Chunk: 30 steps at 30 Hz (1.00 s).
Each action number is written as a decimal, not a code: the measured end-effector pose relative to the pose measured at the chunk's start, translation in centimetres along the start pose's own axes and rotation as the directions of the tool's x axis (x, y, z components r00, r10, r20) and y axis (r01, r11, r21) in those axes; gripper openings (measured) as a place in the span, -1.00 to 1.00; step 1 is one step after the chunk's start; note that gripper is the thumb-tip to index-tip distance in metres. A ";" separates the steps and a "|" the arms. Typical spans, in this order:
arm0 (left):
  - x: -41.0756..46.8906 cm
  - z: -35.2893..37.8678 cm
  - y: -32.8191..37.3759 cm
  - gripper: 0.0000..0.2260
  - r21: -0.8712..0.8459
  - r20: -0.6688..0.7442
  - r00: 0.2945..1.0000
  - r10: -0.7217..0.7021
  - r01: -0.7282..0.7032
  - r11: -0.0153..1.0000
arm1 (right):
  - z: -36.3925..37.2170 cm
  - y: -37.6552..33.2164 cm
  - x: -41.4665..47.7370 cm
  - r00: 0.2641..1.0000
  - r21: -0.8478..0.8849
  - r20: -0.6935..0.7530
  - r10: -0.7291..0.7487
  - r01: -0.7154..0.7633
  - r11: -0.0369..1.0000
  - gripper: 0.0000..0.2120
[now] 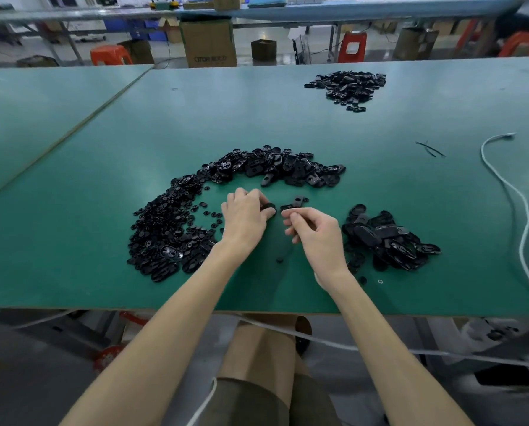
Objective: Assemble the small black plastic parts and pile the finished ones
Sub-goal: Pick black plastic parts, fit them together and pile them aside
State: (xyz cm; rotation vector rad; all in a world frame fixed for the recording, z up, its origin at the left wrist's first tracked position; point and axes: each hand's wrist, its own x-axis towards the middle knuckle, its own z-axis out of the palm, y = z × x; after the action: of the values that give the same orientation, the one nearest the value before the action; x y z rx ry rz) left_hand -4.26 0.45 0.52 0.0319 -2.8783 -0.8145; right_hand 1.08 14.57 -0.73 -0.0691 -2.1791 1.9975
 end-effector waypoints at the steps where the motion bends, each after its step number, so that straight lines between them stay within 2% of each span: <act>1: -0.3 0.2 0.0 -0.85 -0.049 -0.026 1.000 0.012 -0.013 0.999 | 0.0 0.1 0.0 1.000 -0.006 0.003 -0.002 0.002 1.000 -0.79; 5: -1.4 0.5 0.0 -0.92 -0.270 -0.121 0.992 0.033 -0.065 0.961 | -0.1 0.1 0.0 1.000 0.029 -0.007 -0.002 0.002 1.000 -0.79; 10: -1.9 0.7 0.2 -0.94 -0.263 -0.234 0.959 0.160 -0.221 0.939 | -0.1 0.4 0.1 0.999 0.059 -0.036 0.000 0.002 0.998 -0.83; 17: -2.7 0.4 0.3 -0.90 -0.366 -0.169 0.938 0.302 -0.344 0.865 | -0.1 0.5 0.2 1.000 0.087 -0.031 0.004 -0.002 0.996 -0.85; 22: -3.0 0.4 0.3 -0.86 -0.330 -0.157 0.895 0.418 -0.446 0.832 | -0.1 0.7 0.3 0.998 0.106 -0.060 0.022 -0.016 0.994 -0.92; 27: -3.2 0.4 0.2 -0.83 -0.314 -0.153 0.889 0.432 -0.458 0.832 | -0.1 0.9 0.6 0.995 0.097 -0.090 0.038 -0.029 0.995 -0.95; 30: -3.4 0.4 0.2 -0.82 -0.244 -0.149 0.877 0.457 -0.481 0.842 | -0.1 0.7 0.5 0.993 0.086 -0.113 0.039 -0.029 0.996 -0.92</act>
State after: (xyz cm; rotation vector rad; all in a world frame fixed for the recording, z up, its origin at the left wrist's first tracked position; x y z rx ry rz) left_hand -0.98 1.05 -0.12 -0.6307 -2.4919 -1.0563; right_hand 0.55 14.84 -1.39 -0.2052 -2.0348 2.0476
